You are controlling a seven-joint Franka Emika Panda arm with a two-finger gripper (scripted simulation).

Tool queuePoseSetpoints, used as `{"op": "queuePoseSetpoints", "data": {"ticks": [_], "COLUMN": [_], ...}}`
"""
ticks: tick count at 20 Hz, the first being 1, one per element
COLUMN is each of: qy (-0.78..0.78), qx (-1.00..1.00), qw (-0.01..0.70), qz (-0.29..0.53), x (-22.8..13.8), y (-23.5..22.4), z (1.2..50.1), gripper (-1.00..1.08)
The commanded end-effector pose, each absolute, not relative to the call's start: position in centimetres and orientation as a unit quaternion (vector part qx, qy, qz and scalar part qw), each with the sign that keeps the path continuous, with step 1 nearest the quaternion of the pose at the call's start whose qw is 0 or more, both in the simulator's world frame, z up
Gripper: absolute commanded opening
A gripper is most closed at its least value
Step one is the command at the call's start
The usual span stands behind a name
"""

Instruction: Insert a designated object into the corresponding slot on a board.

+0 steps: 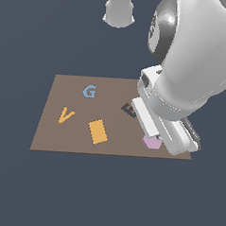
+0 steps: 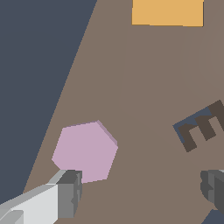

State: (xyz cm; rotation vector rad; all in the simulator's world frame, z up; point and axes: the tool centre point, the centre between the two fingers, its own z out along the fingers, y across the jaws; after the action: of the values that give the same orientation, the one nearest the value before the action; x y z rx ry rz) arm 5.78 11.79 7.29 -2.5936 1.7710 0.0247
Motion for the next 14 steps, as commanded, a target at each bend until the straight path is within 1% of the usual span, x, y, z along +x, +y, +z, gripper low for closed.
{"op": "queuePoseSetpoints", "data": {"ticks": [1,14], "qy": [0.594,0.685], "qx": [-0.804,-0.728], "qw": [0.000,0.000], "qz": [0.006,0.001], "x": [6.7,9.7], "y": [12.1,12.6], "z": [6.8,5.2], "gripper": [1.00,1.00]}}
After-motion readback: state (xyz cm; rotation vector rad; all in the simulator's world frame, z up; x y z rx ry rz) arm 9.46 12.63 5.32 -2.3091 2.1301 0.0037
